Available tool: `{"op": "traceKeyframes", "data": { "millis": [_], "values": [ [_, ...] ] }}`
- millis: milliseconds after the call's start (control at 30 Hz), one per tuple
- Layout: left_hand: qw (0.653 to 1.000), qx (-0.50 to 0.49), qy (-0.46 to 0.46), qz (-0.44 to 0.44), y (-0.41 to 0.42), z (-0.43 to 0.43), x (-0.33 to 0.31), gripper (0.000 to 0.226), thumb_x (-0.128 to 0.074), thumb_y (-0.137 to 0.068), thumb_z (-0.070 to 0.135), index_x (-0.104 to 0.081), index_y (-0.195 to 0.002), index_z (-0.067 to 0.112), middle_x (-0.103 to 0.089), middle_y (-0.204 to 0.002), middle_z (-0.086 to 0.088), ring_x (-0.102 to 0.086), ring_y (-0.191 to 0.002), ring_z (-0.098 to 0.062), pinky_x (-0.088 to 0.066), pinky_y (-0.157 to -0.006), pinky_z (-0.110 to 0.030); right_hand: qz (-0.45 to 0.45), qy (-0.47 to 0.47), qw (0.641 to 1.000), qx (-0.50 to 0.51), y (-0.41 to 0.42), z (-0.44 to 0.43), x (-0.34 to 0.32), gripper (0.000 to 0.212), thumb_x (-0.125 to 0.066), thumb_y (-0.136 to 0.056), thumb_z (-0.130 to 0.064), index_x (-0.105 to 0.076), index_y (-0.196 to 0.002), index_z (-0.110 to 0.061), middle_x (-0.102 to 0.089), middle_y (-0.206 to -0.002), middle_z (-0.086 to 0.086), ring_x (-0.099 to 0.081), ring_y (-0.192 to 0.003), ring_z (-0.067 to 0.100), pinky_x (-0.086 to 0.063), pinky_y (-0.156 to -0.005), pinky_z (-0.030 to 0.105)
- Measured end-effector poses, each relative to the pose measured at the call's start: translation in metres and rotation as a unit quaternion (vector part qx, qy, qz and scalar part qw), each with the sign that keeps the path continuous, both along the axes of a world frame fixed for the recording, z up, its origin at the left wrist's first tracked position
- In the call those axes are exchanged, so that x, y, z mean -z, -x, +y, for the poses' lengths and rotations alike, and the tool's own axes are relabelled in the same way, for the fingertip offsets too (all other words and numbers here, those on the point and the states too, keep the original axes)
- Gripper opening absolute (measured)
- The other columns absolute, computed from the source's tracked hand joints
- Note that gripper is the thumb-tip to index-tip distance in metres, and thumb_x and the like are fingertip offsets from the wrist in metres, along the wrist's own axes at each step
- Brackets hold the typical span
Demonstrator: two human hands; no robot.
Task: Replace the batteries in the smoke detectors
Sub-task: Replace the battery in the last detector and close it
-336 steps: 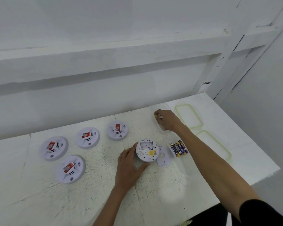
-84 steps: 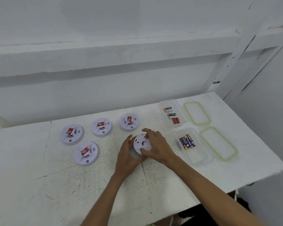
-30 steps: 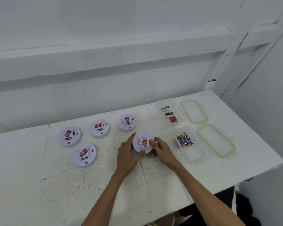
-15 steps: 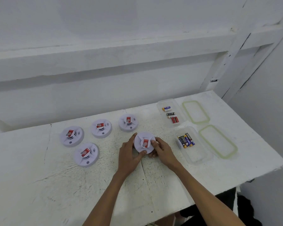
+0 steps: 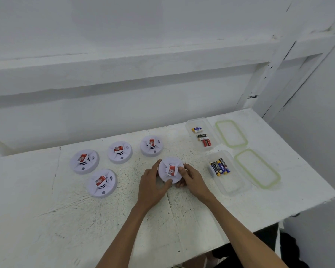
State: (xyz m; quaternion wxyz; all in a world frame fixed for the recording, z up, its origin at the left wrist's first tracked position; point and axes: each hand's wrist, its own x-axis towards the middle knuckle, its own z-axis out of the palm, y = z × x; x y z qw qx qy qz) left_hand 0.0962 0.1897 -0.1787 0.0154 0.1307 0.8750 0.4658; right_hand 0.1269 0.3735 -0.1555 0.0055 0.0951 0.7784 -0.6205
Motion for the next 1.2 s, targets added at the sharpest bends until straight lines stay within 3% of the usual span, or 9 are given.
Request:
{"op": "traceKeyframes", "data": {
  "millis": [333,1200],
  "values": [
    [1.000,0.005,0.011,0.012,0.0011,0.0019,0.0027,0.083,-0.064,-0.082,0.059,-0.036,-0.155,0.029,-0.061,-0.137,0.008,-0.056,-0.111,-0.011,-0.051,-0.097,-0.042,0.003,-0.009,1.000,0.002,0.0014,-0.0001,0.0024,0.032,-0.048,-0.104,-0.039,-0.062,-0.123,-0.017,-0.075,-0.081,0.008,-0.072,-0.067,0.026,-0.059,-0.065,0.031],
    [1.000,0.006,0.005,0.018,-0.0003,0.0023,0.0017,0.084,-0.062,-0.082,0.060,-0.035,-0.155,0.028,-0.062,-0.136,0.007,-0.057,-0.112,-0.014,-0.050,-0.096,-0.042,0.003,-0.006,1.000,-0.001,0.0012,-0.0010,-0.0021,0.031,-0.048,-0.103,-0.038,-0.062,-0.121,-0.018,-0.075,-0.081,0.008,-0.072,-0.065,0.026,-0.059,-0.062,0.029]
  ]
}}
